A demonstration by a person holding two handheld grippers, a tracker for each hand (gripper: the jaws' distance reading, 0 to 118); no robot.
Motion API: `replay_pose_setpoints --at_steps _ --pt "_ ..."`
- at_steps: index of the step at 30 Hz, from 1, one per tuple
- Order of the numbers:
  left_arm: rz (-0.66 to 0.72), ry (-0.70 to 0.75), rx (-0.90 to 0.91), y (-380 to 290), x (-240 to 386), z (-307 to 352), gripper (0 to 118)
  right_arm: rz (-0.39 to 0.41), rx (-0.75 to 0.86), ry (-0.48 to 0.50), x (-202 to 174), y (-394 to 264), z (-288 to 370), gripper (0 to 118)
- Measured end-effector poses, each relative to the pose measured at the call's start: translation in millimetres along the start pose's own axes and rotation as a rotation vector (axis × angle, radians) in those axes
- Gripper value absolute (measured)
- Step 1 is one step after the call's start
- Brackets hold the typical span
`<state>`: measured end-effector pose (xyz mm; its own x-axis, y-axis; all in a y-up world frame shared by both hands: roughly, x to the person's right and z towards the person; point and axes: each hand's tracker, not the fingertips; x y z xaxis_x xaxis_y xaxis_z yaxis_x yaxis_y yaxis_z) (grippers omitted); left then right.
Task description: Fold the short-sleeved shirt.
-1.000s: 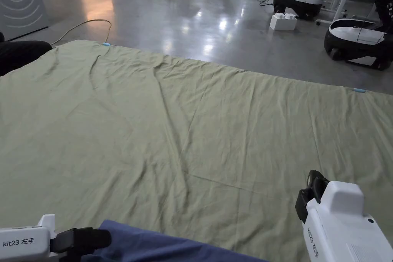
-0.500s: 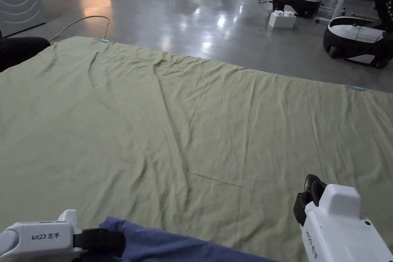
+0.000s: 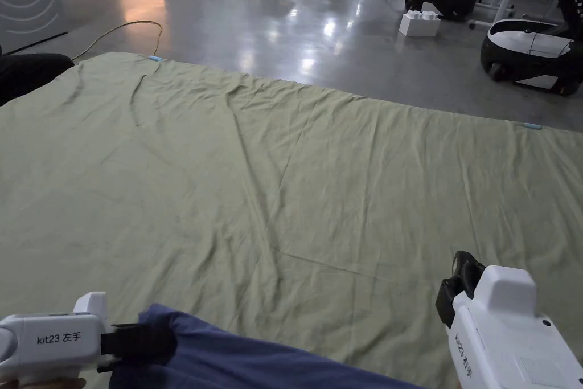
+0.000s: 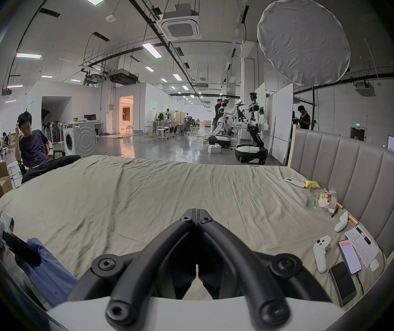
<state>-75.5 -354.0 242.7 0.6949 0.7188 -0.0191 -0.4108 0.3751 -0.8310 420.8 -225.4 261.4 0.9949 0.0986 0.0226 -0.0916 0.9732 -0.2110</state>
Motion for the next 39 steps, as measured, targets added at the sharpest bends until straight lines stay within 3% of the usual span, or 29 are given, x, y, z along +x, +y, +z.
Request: replay_pose_setpoints --at_steps 6,14,16,23,31,39 --pt "-0.061 0.102 0.045 20.0 9.2 41.3 9 -0.006 0.008 0.011 -1.1 1.6 -1.3 0" --pt "-0.157 0.399 0.099 31.7 35.2 80.2 9 -0.017 0.012 0.034 -6.2 -0.8 -2.6 0" --pt "-0.252 0.460 0.060 26.4 52.9 75.6 9 -0.025 0.008 0.040 -7.1 -2.0 -3.7 0" --pt "-0.256 0.395 0.042 10.4 101.5 55.9 9 -0.038 0.005 0.050 -7.4 -4.2 -3.6 0" --pt "-0.219 0.192 -0.029 -17.8 136.9 5.4 9 -0.050 -0.008 0.041 0.8 -13.0 0.1 0" --pt "-0.203 0.186 -0.091 -61.3 157.2 -76.7 9 -0.066 -0.036 0.013 13.8 -22.9 4.1 0"
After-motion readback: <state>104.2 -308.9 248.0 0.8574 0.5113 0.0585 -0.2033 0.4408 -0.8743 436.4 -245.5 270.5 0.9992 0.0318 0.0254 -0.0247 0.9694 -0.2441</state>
